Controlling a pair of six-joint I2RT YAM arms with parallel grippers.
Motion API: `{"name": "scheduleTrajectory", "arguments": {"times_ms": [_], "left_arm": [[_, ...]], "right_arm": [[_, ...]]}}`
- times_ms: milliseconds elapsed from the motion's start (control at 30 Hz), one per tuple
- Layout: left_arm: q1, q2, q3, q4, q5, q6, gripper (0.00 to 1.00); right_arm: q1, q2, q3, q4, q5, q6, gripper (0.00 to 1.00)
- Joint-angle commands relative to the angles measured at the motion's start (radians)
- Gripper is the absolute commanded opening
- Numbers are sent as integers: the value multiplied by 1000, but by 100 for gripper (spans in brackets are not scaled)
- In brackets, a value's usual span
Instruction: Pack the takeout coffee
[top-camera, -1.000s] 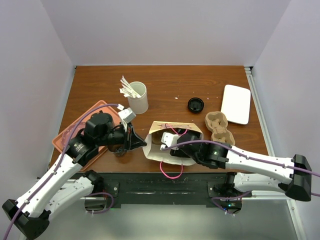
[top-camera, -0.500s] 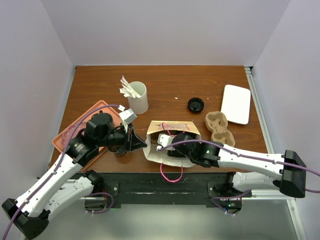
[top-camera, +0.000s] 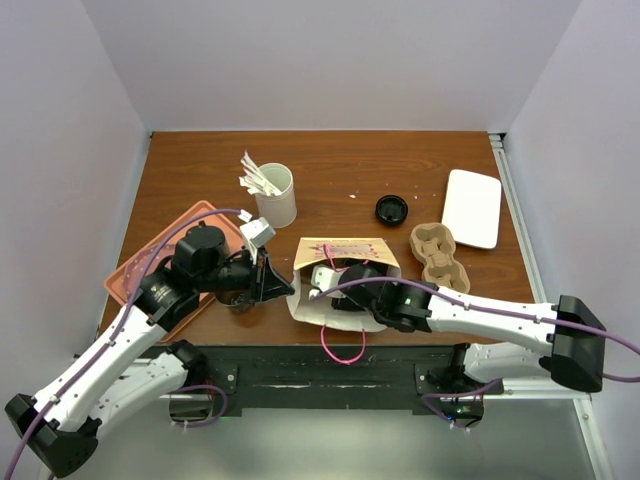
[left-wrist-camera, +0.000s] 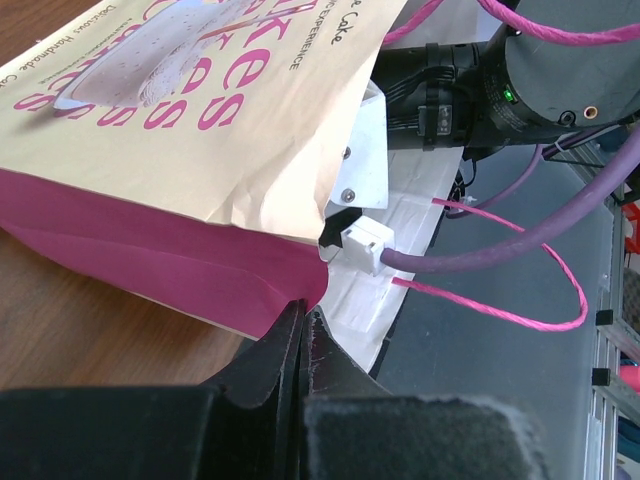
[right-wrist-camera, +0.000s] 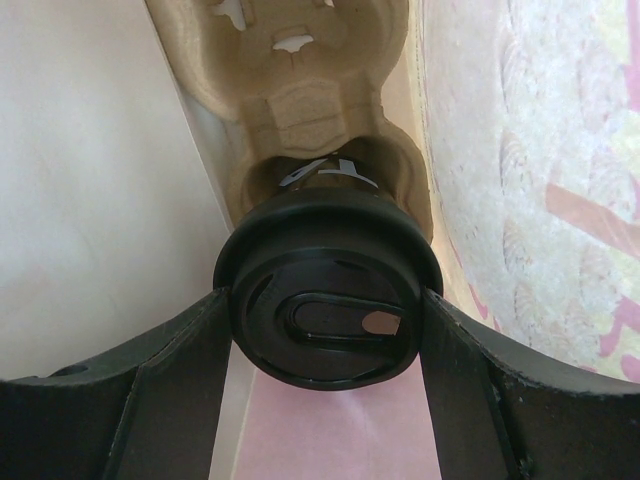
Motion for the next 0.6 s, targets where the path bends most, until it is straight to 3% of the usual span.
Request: {"name": "scheduleTrajectory", "arguments": {"times_ms": [0,567], "left_arm": [[-6,-3,33,33,46,1,0],[-5,13,29,50,71,-14,0]], "right_arm": [[-19,2,-19,49,29,-26,27],[-82,6,-36,163,23,-140,28]]}}
